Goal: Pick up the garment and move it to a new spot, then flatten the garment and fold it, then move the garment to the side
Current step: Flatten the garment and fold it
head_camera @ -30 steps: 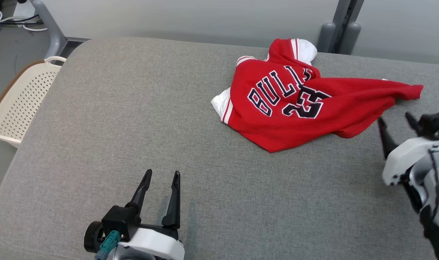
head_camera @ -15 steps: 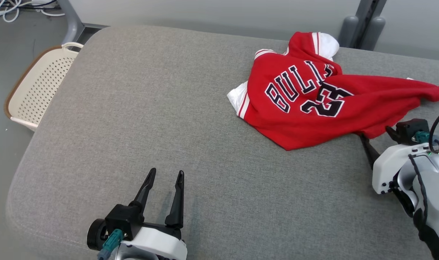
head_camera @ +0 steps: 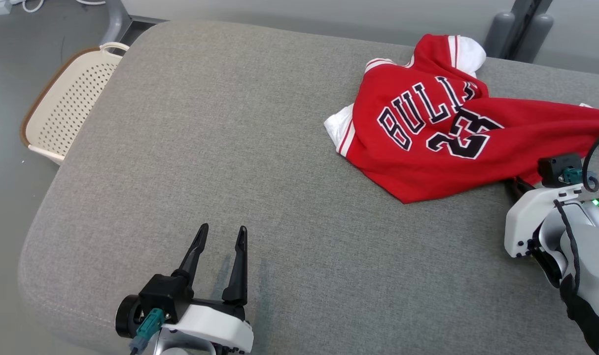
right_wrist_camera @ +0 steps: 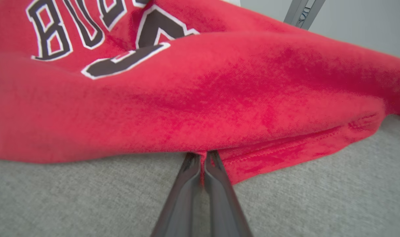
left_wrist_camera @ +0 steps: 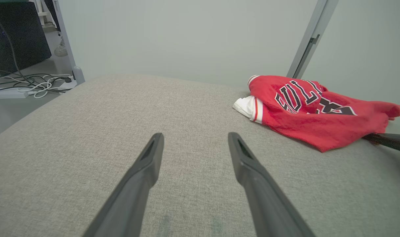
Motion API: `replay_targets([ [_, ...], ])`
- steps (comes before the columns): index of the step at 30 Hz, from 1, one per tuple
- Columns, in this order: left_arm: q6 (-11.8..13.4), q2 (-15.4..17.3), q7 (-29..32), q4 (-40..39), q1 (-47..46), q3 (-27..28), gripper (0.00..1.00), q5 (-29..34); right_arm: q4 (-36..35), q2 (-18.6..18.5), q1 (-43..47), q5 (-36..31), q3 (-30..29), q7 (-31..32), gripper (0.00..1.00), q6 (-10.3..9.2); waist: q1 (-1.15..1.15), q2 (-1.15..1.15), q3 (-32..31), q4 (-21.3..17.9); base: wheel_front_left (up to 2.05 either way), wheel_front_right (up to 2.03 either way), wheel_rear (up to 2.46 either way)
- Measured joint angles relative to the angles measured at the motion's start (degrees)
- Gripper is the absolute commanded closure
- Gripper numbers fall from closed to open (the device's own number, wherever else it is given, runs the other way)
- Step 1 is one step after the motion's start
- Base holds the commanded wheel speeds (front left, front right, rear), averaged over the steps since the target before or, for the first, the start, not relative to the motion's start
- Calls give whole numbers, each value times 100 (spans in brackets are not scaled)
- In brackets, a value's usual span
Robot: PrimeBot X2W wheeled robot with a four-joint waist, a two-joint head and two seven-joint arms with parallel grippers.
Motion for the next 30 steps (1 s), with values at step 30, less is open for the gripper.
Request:
replay_targets([
  [30,-47,-2,0,58,227,179,0,86,-4915,-2291,2373,1944,-357,1612,100,-1,0,1,-623,-1354,0,0,0],
])
